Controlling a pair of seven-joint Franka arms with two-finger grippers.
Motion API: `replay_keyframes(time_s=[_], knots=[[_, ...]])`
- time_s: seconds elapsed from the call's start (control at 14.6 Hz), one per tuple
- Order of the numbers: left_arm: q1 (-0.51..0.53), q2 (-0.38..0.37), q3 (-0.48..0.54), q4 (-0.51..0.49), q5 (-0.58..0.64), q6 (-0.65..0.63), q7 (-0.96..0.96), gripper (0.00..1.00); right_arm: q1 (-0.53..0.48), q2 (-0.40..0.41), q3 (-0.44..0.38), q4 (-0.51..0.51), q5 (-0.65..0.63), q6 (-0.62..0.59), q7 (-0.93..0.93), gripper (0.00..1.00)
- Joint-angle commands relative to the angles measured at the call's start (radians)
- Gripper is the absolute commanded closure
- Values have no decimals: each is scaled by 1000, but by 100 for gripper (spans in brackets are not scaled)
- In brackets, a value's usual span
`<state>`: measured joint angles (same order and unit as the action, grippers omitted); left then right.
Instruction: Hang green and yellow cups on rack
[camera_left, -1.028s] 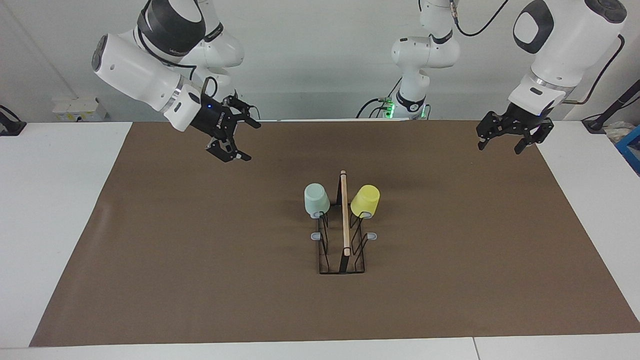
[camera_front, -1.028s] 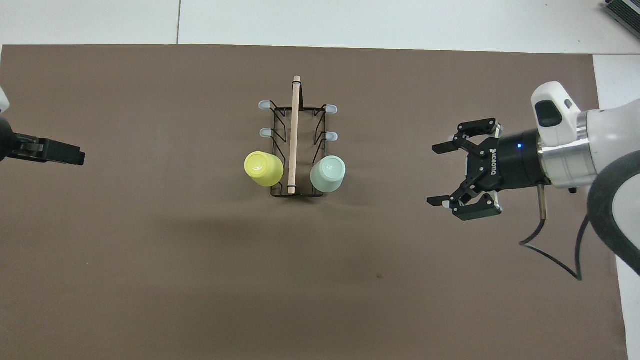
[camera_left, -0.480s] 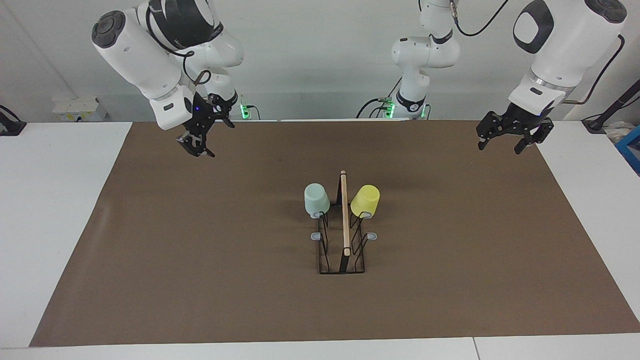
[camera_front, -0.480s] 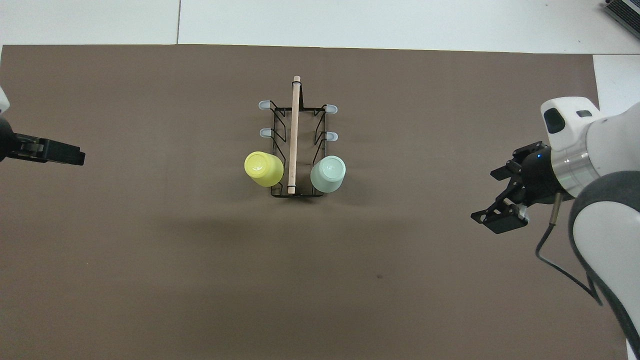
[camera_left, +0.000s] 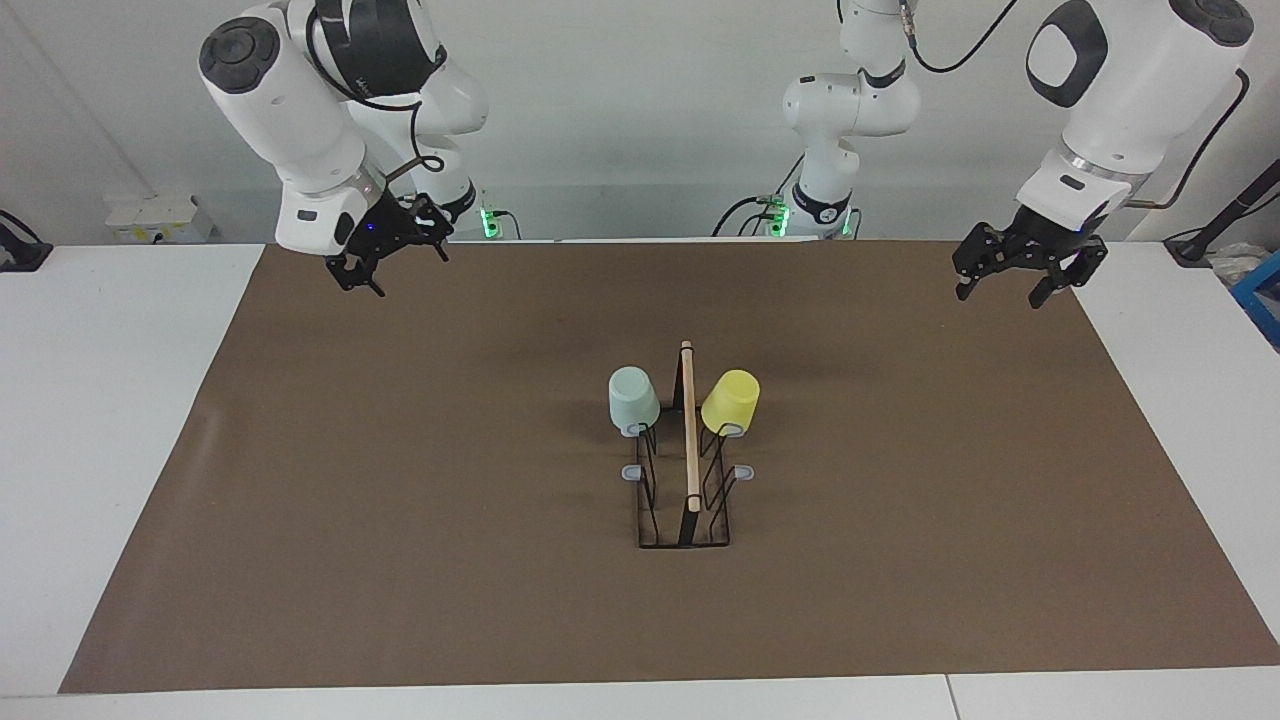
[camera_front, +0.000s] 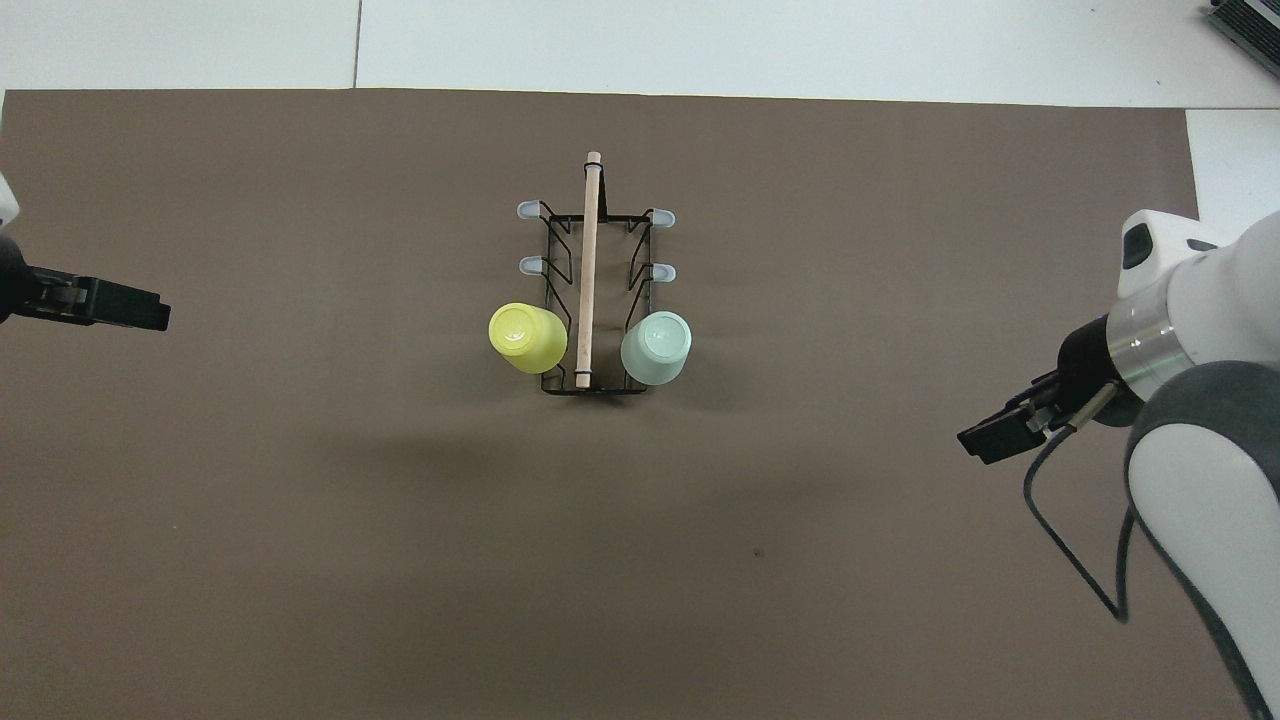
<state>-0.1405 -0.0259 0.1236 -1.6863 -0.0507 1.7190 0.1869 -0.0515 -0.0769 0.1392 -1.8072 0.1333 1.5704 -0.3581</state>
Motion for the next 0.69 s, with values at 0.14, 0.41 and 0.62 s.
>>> replay_keyframes(time_s=[0.14, 0.41, 0.62], knots=[[4, -29, -4, -30, -8, -3, -7, 0, -30, -11, -43, -15, -17, 92, 33, 0], [4, -29, -4, -30, -8, -3, -7, 0, -30, -11, -50, -15, -90, 91, 62, 0], [4, -29, -4, -30, -8, -3, -7, 0, -28, -12, -43, -18, -92, 92, 171, 0]])
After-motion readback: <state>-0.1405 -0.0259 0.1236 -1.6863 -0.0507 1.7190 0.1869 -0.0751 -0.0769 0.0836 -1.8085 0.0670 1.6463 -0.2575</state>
